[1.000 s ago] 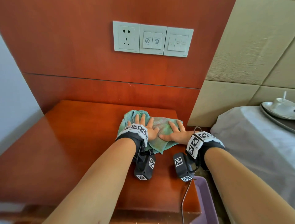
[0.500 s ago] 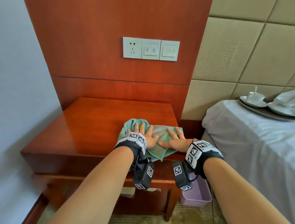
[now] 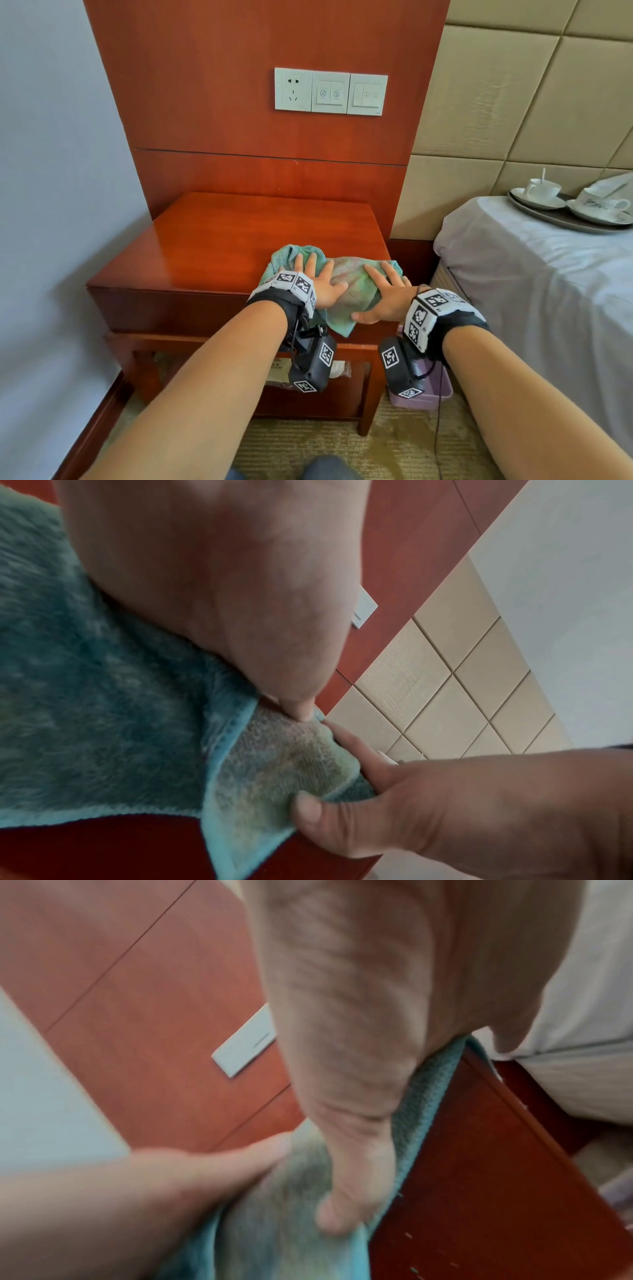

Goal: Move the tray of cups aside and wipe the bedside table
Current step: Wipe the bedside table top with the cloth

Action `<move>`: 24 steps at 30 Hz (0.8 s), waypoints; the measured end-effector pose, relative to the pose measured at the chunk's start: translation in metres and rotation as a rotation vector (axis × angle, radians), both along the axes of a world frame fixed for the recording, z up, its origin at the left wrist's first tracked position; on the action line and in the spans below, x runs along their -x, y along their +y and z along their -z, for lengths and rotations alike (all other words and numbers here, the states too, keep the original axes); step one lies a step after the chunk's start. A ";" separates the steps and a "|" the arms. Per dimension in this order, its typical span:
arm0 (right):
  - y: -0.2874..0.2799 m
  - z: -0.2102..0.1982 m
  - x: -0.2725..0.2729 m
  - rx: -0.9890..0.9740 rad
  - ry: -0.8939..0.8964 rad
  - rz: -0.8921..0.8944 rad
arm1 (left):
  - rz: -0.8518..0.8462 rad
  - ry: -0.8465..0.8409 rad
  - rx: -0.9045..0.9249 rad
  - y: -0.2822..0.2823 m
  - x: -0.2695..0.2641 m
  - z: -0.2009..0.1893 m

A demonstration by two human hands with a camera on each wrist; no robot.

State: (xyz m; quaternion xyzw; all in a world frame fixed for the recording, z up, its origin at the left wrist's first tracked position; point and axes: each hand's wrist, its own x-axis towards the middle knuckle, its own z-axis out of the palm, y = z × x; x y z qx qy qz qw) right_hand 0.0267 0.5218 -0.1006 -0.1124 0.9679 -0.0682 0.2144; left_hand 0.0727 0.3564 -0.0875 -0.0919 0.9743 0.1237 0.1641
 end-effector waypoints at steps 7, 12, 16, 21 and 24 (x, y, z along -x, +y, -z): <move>-0.006 -0.005 -0.017 -0.108 0.127 -0.059 | 0.125 0.075 0.101 -0.007 -0.015 0.013; -0.006 -0.001 -0.019 -0.056 0.160 -0.032 | 0.121 0.147 0.131 -0.005 -0.019 0.021; -0.011 0.003 -0.015 -0.022 0.175 0.000 | 0.117 0.133 0.117 -0.005 -0.021 0.021; -0.013 0.006 -0.004 -0.007 0.210 -0.061 | 0.095 0.117 0.129 -0.003 -0.014 0.019; -0.011 0.008 0.000 -0.010 0.229 -0.115 | 0.086 0.118 0.151 0.003 -0.009 0.022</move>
